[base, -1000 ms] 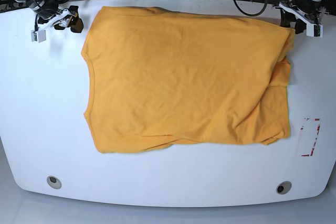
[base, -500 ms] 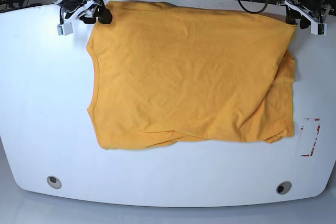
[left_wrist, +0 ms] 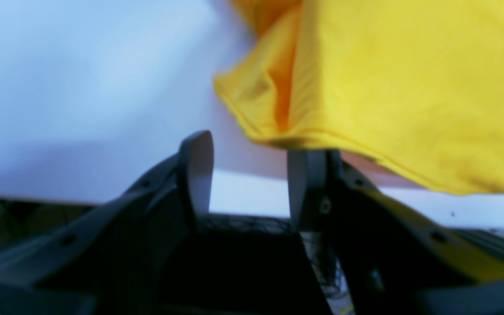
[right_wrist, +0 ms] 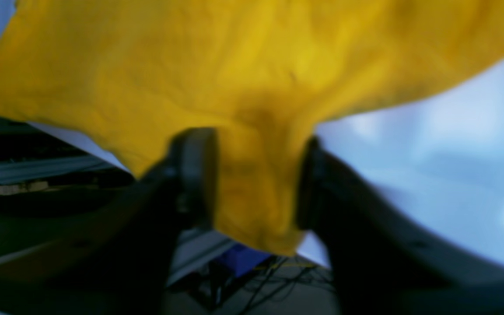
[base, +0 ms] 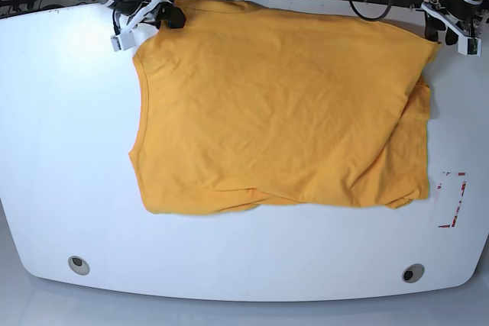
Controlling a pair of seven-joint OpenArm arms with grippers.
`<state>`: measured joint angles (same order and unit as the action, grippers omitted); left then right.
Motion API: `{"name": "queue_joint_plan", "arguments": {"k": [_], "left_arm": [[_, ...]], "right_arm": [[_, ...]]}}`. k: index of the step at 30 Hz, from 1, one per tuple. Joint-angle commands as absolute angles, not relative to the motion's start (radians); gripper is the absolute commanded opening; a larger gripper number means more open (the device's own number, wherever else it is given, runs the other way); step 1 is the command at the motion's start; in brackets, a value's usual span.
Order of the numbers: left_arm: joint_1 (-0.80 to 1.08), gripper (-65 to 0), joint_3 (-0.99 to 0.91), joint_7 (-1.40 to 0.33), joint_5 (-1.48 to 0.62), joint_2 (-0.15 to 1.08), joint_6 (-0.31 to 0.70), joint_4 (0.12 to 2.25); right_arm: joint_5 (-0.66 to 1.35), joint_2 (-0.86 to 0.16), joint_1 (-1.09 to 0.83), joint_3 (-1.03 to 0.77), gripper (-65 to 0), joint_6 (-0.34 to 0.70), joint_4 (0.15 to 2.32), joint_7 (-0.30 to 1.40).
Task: Fold the T-shirt properly
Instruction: 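Release the shirt edge and regrasp it with both grippers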
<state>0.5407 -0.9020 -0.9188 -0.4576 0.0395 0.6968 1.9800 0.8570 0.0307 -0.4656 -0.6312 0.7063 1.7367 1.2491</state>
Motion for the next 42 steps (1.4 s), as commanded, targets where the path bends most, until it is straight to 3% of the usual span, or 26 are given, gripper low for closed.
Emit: {"name": "queue_joint_plan", "arguments": {"k": [1,6,14,28,36,42], "left_arm": [[0.55,-39.2,-0.908,-0.901,-0.47,0.047,0.698,1.995],[0.55,-39.2,-0.908,-0.901,-0.47,0.044,0.698,1.995],[0.596,-39.2,-0.862,-0.905,-0.466,0.054,0.698,1.995],[0.7,-38.9,-0.862,-0.905,-0.472,0.082,0.698,1.956],[0.605,-38.9,-0.977,-0.905,-0.489,0.004,0.698,1.946],[0.516,-38.9,-0.944,-0.905,-0.43,0.005,0.698,1.94]], "right_arm": [[0.826,0.022,-0.476,-0.636,-58.2,0.698,1.748,1.28],[0.823,0.021,-0.509,-0.636,-65.0,0.698,1.819,1.28],[0.819,0.019,-0.507,-0.717,-65.0,0.698,1.897,1.28],[0.817,-0.071,-0.464,-0.745,-65.0,0.698,1.893,1.28],[0.819,-0.065,-0.463,-0.742,-65.0,0.698,1.89,1.28],[0.82,-0.065,-0.458,-0.74,-65.0,0.698,1.89,1.28]]}}
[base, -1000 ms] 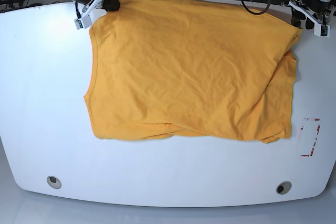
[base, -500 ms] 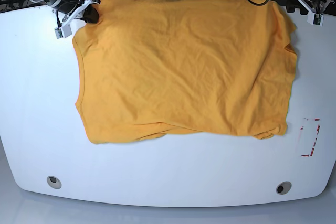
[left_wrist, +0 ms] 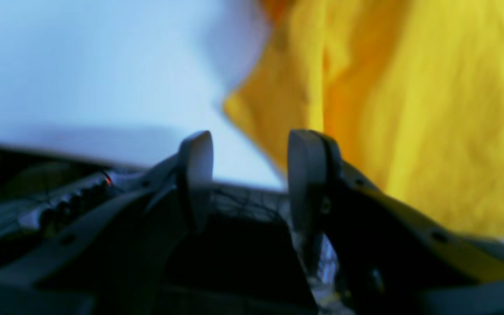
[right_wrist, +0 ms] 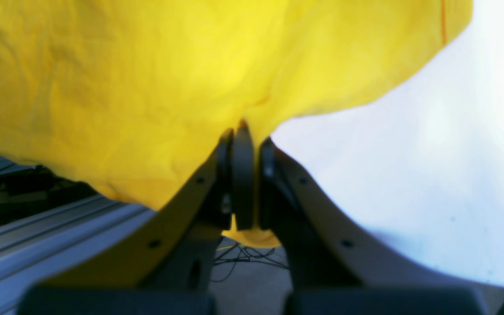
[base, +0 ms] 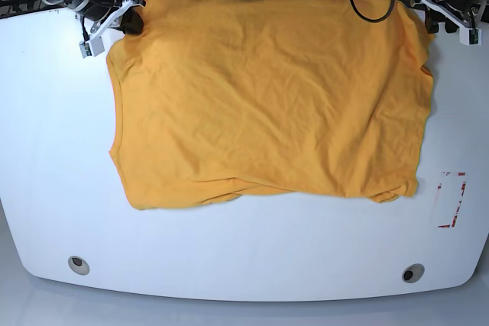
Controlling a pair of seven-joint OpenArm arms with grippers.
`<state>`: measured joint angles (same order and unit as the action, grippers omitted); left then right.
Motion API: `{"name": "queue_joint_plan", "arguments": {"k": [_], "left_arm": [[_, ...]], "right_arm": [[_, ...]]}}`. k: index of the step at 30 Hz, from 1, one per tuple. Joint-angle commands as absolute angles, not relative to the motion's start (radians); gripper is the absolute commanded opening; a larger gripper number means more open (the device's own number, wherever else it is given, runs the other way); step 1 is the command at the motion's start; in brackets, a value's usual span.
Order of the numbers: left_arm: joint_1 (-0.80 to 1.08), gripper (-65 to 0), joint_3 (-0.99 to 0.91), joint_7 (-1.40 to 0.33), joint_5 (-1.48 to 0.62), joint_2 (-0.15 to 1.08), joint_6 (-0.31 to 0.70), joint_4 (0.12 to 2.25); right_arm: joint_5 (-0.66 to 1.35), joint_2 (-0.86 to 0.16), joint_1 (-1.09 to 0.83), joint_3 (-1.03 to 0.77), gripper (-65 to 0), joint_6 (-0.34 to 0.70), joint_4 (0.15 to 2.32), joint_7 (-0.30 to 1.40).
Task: Fold the T-shirt properly
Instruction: 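Release the shirt edge and regrasp it with both grippers, then hold the shirt edge with both grippers and stretch it taut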
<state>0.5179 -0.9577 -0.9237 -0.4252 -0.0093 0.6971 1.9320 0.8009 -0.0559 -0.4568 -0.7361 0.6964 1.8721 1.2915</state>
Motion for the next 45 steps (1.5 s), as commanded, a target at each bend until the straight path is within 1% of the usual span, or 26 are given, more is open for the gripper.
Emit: {"name": "queue_joint_plan", "arguments": {"k": [1,7,10,16,22,31,32,34,36,37,38,41,45], "left_arm": [[0.507,-38.9,-0.931,-0.905,-0.424,0.008,0.698,1.936],[0.449,-38.9,-0.914,-0.905,-0.318,0.016,0.698,1.873],[0.42,-38.9,-0.912,-0.905,-0.26,0.051,0.698,1.811],[0.407,-38.9,-0.908,-0.905,-0.259,0.094,0.698,1.675],[0.41,-38.9,-0.828,-0.905,-0.259,0.099,0.698,1.669],[0.414,-39.7,-0.783,-0.905,-0.255,0.094,0.698,1.662],[0.414,-41.4,-0.783,-0.905,-0.255,0.094,0.698,1.662],[0.414,-48.5,-0.78,-0.905,-0.252,0.094,0.698,1.662],[0.414,-60.3,-0.777,-0.905,-0.251,0.096,0.698,1.662],[0.414,-62.8,-0.78,-0.905,-0.251,0.096,0.698,1.666],[0.414,-64.0,-0.782,-0.905,-0.251,0.096,0.698,1.667],[0.418,-64.4,-0.788,-0.905,-0.255,0.097,0.698,1.681],[0.452,-64.6,-0.831,-0.905,-0.259,0.093,0.698,1.767]], "right_arm": [[0.82,-0.065,-0.458,-0.74,-65.0,0.698,1.89,1.28],[0.822,-0.068,-0.456,-0.742,-65.0,0.698,1.89,1.28],[0.822,-0.067,-0.456,-0.742,-65.0,0.698,1.89,1.28],[0.825,-0.065,-0.456,-0.743,-65.0,0.698,1.89,1.28],[0.825,-0.065,-0.455,-0.74,-65.0,0.698,1.893,1.28],[0.826,-0.065,-0.444,-0.74,-65.0,0.698,1.891,1.282],[0.825,-0.065,-0.444,-0.74,-65.0,0.698,1.891,1.282],[0.822,-0.065,-0.441,-0.74,-65.0,0.698,1.891,1.282],[0.822,-0.065,-0.441,-0.74,-65.0,0.698,1.89,1.282],[0.822,-0.065,-0.441,-0.74,-65.0,0.698,1.89,1.282],[0.822,-0.064,-0.441,-0.74,-65.0,0.698,1.89,1.282],[0.82,-0.064,-0.441,-0.74,-65.0,0.698,1.89,1.282],[0.825,-0.064,-0.44,-0.74,-65.0,0.698,1.89,1.282]]}}
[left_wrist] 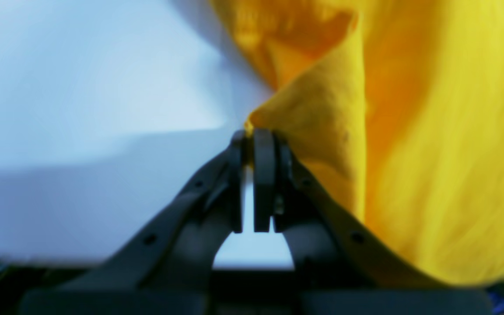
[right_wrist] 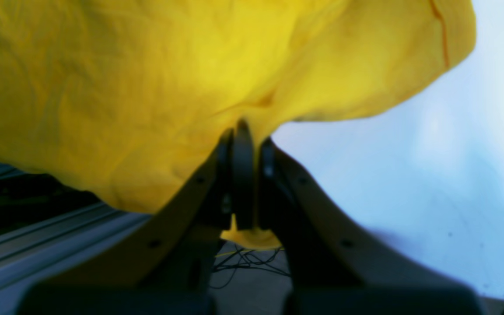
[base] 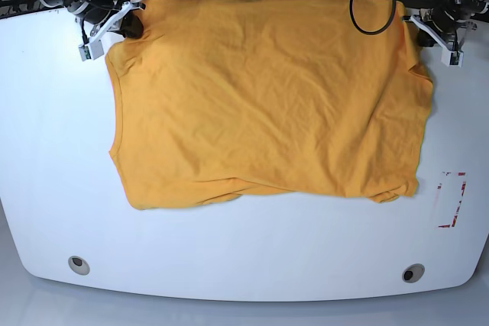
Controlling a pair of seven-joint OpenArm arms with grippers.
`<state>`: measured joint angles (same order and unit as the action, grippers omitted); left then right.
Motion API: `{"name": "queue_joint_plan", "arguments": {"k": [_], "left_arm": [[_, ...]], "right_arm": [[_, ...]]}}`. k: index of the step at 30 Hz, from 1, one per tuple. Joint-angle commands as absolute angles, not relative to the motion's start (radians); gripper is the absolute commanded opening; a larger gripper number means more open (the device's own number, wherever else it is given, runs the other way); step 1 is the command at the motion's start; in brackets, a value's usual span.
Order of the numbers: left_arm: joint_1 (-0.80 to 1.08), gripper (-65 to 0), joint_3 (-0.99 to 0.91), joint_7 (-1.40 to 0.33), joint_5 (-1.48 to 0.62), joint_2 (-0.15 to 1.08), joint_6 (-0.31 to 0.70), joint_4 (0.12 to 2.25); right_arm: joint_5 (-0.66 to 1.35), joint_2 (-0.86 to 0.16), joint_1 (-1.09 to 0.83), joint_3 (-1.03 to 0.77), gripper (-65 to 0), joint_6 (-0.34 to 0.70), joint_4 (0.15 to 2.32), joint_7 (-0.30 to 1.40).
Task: Fold the T-shirt properly
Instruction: 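Hold the shirt edge with both grippers and stretch it taut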
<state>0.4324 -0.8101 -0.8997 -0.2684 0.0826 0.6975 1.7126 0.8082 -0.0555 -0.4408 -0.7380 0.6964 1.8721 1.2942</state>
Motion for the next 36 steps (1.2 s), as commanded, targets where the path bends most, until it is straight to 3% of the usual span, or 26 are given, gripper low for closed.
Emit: {"name": "queue_joint_plan", "arguments": {"k": [1,9,26,27,32,36], "left_arm": [[0.455,-64.6,-0.839,-0.905,-0.259,0.087,0.698,1.791],[0.527,-64.6,-0.895,-0.905,-0.259,0.05,0.698,1.948],[0.579,-63.7,-0.963,-0.905,-0.26,0.016,0.698,1.956],[0.575,-62.6,-0.961,-0.905,-0.26,0.015,0.698,1.956],[0.553,-42.5,-0.966,-0.98,-0.26,0.018,0.698,1.956],[0.529,-40.3,-0.97,-1.04,-0.26,0.027,0.698,1.954]], "right_arm": [[0.826,-0.064,-0.44,-0.74,-65.0,0.698,1.893,1.282],[0.828,-0.064,-0.44,-0.74,-65.0,0.698,1.896,1.282],[0.828,-0.065,-0.44,-0.739,-65.0,0.698,1.896,1.282],[0.828,-0.065,-0.433,-0.739,-65.0,0.698,1.896,1.282],[0.828,-0.065,-0.418,-0.737,-65.0,0.698,1.89,1.285],[0.828,-0.065,-0.409,-0.737,-65.0,0.698,1.89,1.285]]}}
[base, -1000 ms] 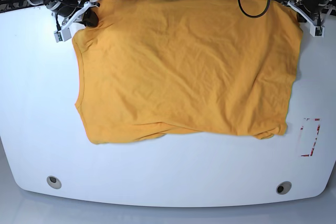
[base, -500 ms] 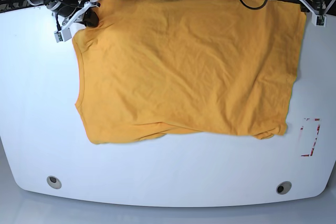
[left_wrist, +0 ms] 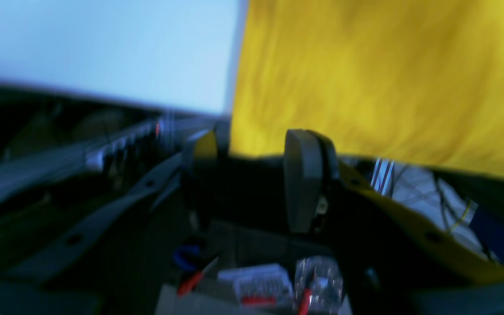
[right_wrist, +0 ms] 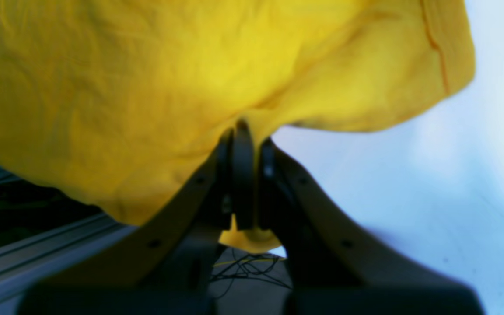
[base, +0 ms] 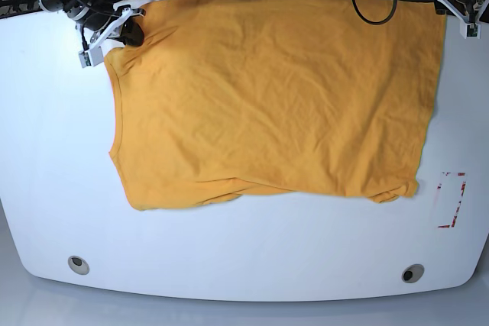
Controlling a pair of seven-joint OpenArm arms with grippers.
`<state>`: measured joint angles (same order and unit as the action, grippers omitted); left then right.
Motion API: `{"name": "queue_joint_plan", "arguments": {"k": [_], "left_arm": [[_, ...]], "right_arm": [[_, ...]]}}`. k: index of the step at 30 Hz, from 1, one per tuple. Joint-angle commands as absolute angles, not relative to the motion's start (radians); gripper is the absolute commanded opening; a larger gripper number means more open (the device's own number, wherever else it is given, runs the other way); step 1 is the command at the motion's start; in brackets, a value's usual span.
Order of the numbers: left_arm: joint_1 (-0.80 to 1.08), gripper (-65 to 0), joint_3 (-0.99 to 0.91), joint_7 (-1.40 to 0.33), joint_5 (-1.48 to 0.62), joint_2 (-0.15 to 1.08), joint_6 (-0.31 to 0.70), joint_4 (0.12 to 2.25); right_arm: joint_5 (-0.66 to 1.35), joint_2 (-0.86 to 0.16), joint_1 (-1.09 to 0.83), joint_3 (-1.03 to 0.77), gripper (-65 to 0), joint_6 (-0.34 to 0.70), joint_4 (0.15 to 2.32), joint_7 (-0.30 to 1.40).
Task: Fold the T-shirt properly
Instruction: 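Hold the shirt edge with both grippers and stretch it taut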
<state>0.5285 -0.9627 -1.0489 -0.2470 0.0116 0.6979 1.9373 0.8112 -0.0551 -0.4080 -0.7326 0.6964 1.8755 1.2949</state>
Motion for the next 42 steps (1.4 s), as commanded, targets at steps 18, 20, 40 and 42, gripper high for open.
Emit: {"name": "queue_joint_plan", "arguments": {"k": [18,20,40,42], "left_arm": [[0.409,-40.0,-0.98,-1.041,-0.259,0.12,0.698,1.768],[0.409,-40.0,-0.967,-1.041,-0.259,0.133,0.698,1.747],[0.444,-43.5,-0.822,-1.041,-0.259,0.133,0.698,1.661],[0.444,-54.2,-0.823,-1.041,-0.257,0.13,0.698,1.661]], "right_arm": [[0.825,-0.07,-0.404,-0.736,-65.0,0.698,1.888,1.285],[0.823,-0.071,-0.404,-0.736,-65.0,0.698,1.888,1.285],[0.822,-0.071,-0.404,-0.736,-65.0,0.698,1.888,1.285],[0.822,-0.071,-0.404,-0.736,-65.0,0.698,1.888,1.285]]}}
